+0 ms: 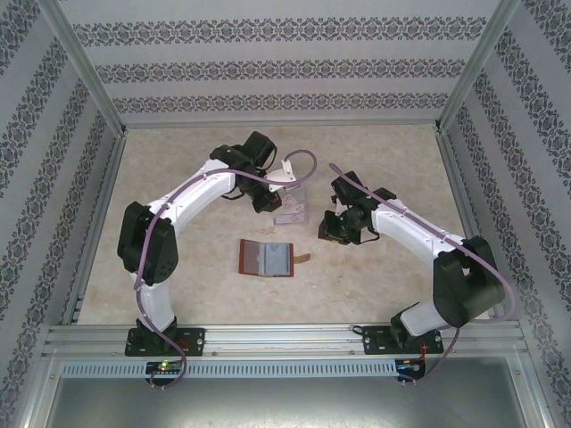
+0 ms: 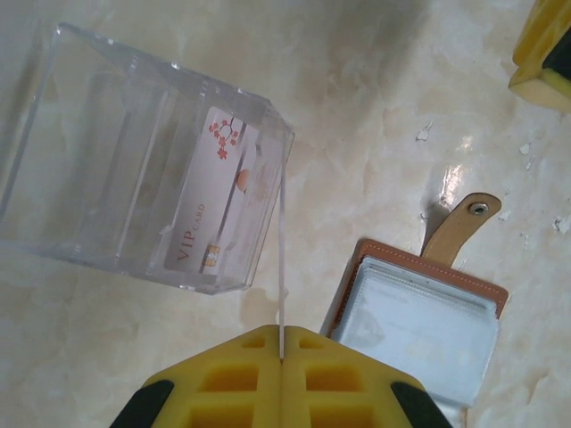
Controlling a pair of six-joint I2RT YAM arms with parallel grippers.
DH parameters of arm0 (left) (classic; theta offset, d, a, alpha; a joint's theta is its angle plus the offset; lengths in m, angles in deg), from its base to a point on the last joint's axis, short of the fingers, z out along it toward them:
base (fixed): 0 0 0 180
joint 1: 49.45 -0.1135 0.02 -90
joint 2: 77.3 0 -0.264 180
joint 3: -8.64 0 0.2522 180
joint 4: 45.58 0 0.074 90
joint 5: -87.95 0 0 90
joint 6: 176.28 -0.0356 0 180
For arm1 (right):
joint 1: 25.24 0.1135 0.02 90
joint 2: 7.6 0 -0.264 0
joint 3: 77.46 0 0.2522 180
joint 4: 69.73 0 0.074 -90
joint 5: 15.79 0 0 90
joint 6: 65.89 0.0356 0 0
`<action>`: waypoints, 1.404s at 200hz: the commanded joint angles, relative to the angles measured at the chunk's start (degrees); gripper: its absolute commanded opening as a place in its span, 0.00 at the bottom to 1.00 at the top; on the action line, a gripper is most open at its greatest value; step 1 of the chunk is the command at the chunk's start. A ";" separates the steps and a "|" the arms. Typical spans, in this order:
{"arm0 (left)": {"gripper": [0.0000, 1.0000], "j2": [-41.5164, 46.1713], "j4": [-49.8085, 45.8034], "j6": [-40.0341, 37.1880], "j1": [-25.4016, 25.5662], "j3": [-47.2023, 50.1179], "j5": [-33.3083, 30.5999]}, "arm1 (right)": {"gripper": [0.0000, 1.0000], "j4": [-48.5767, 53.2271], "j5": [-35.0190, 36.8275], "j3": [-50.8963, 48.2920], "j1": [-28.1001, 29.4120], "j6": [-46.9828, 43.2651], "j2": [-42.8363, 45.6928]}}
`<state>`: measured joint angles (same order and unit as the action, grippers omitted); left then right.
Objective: Take the credit cards out of the card holder
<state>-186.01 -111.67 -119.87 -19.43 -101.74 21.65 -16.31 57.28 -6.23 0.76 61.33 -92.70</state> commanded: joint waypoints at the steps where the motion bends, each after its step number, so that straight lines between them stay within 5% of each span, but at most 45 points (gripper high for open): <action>1: 0.00 -2.48 -4.85 -7.04 0.71 -4.21 0.41 | 0.27 1.39 0.94 -1.10 -0.72 -0.96 1.18; 134: 0.00 -20.00 -16.67 -13.85 2.32 -26.13 -4.61 | 0.27 2.03 1.02 -2.31 -3.40 -1.26 3.51; 233: 0.00 -26.54 -21.99 -14.58 3.37 -31.91 -7.94 | 0.27 1.43 0.50 -2.18 -4.60 -1.78 2.79; 281: 0.14 -27.96 -22.64 -14.73 4.08 -33.52 -8.84 | 0.27 1.30 0.67 -2.46 -4.66 -1.48 3.07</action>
<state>-213.20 -130.99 -133.00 -16.17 -132.95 13.59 -15.46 57.43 -7.96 -3.39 60.12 -90.56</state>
